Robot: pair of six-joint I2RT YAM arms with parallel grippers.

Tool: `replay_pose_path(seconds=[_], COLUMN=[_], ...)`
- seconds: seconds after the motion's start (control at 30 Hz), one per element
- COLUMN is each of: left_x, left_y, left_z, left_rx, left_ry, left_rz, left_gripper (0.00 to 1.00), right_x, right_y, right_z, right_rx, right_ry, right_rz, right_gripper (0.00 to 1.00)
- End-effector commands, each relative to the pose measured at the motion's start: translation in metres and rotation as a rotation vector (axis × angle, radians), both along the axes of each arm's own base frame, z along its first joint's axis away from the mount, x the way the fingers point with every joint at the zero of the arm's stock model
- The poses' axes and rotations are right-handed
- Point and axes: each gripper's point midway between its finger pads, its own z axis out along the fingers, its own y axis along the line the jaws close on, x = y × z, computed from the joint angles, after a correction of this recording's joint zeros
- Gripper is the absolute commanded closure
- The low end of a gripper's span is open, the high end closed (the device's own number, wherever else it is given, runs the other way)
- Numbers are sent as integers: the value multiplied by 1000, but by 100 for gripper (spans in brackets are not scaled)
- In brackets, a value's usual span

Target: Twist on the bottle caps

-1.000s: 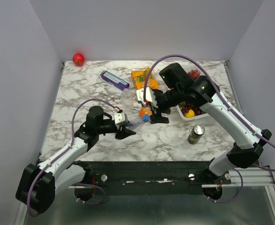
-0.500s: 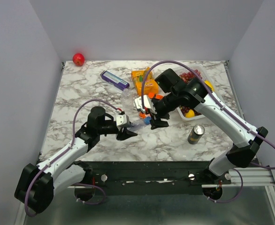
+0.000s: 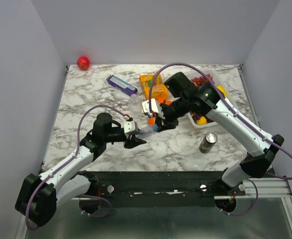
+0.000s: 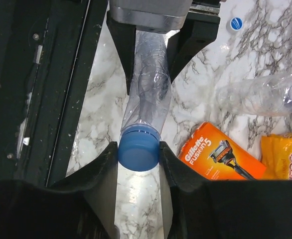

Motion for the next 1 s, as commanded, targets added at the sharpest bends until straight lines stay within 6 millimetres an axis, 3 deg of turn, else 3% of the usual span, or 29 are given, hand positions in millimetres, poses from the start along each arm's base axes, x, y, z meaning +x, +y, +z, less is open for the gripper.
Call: replay_pose_path(seconds=[0.0,0.1,0.17,0.3,0.37,0.5,0.57,0.63,0.67,0.8,0.97], left_x=[22,43,54,57,52,42,37,33,30,12,10], left_y=[-3,1,5,5,3,3,4,6,6,0,-5], left_z=[22,35,40,37,31,20,9,4,5,16,27], left_rx=[-52,-99,-115,-94,-73,-45,-19,-21,-33,-116,-151], left_ry=[-59,-85,-108,-114,-92,-57,-18,14,34,52,66], left_rz=[119,289,397,447,423,384,376,378,374,302,277], left_gripper=[100,100,100,100,100,100,100,100,100,100,100], right_x=[5,9,10,17,28,48,55,63,64,61,61], right_y=[11,21,23,23,24,27,27,23,22,23,32], right_z=[-10,-16,-21,-26,-27,-11,0,14,18,29,28], right_rx=[-31,-32,-39,-48,-46,11,46,96,114,160,170], right_ry=[128,277,419,581,587,519,467,395,386,403,423], right_rz=[-140,-322,-480,-618,-642,-668,-665,-657,-657,-614,-573], right_gripper=[71,74,99,100,100,98,77,38,32,25,22])
